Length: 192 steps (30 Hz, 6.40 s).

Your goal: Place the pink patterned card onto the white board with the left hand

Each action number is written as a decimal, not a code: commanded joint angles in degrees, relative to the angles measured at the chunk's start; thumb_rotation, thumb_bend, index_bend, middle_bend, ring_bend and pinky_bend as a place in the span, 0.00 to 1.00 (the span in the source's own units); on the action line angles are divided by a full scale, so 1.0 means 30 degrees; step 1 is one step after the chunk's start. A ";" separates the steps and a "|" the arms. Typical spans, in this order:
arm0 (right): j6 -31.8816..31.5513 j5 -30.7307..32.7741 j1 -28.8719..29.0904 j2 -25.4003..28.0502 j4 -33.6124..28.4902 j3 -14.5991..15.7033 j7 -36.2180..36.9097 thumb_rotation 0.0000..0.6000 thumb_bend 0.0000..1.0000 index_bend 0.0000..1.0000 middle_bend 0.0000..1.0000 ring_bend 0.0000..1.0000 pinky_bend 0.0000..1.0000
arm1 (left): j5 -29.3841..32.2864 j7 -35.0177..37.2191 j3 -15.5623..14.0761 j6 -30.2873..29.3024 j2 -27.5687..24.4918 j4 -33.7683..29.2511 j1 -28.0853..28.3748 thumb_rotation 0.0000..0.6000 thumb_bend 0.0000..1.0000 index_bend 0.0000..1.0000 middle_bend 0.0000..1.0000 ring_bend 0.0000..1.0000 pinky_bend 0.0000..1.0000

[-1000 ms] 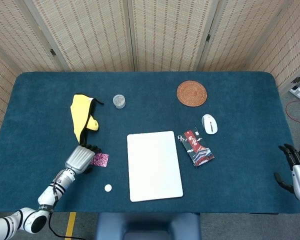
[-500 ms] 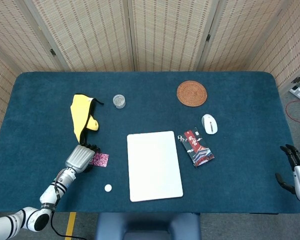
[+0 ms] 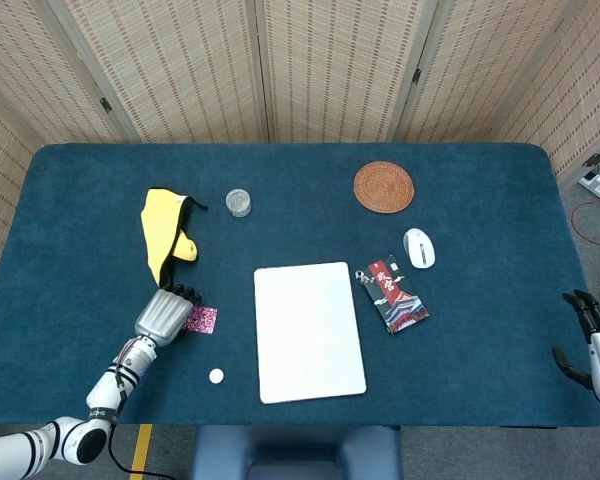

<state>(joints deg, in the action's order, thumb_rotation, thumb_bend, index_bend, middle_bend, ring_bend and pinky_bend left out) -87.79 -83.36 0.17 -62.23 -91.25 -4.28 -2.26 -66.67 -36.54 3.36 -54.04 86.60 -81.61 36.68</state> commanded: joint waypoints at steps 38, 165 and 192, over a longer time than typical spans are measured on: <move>0.0045 0.0102 -0.0151 -0.0140 0.0587 -0.0059 0.0758 1.00 0.31 0.15 0.18 0.25 0.16 | 0.0818 -0.2668 -0.0402 -0.1477 0.0043 -0.1848 0.0986 1.00 0.32 0.39 0.25 0.23 0.23; -0.0378 -0.0298 -0.0378 0.0017 -0.0037 0.0003 0.0245 1.00 0.31 0.17 0.18 0.24 0.16 | -0.7809 -0.0046 -0.3575 -0.0791 -0.0447 -0.2614 -0.0643 1.00 0.32 0.50 0.20 0.20 0.16; -0.0367 -0.0251 -0.0371 0.0023 -0.0080 -0.0027 0.0178 1.00 0.31 0.17 0.18 0.24 0.16 | -0.7346 0.0522 -0.1204 -0.0186 -0.1115 -0.4093 0.0692 1.00 0.36 0.53 0.21 0.20 0.16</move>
<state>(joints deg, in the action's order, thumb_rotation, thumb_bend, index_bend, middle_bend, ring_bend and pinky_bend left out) -88.89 -84.13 -0.95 -62.15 -91.50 -4.35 -1.73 -89.13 -34.40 -0.98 -55.14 83.04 -93.48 38.07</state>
